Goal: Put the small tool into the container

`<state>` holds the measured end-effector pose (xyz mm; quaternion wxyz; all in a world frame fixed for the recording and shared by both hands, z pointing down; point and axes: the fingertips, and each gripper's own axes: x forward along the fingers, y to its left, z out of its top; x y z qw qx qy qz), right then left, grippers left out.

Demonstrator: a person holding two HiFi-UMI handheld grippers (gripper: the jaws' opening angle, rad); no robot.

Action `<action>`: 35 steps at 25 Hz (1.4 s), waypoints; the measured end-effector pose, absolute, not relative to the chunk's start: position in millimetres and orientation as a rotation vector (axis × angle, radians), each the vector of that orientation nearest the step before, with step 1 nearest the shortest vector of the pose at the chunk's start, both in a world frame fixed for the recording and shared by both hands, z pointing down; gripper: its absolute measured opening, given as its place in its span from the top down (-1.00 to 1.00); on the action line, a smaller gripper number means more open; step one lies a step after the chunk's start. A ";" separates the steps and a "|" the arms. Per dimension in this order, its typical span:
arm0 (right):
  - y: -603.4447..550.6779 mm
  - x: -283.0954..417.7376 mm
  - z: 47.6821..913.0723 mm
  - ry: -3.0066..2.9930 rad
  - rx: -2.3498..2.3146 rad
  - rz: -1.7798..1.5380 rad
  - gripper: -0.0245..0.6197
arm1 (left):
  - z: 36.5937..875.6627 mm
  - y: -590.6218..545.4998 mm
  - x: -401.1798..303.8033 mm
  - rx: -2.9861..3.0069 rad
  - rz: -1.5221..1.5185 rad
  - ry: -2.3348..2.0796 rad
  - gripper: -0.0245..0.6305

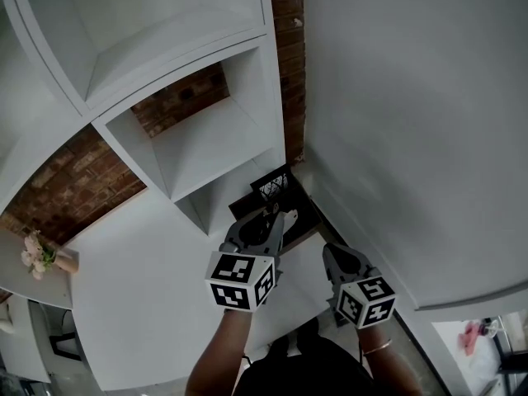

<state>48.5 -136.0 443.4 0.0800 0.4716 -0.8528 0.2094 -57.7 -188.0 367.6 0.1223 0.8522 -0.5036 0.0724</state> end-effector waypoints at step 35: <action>-151.2 61.6 457.5 -2.523 1.398 0.644 0.91 | 434.8 -199.2 -85.4 2.322 0.300 -1.581 0.70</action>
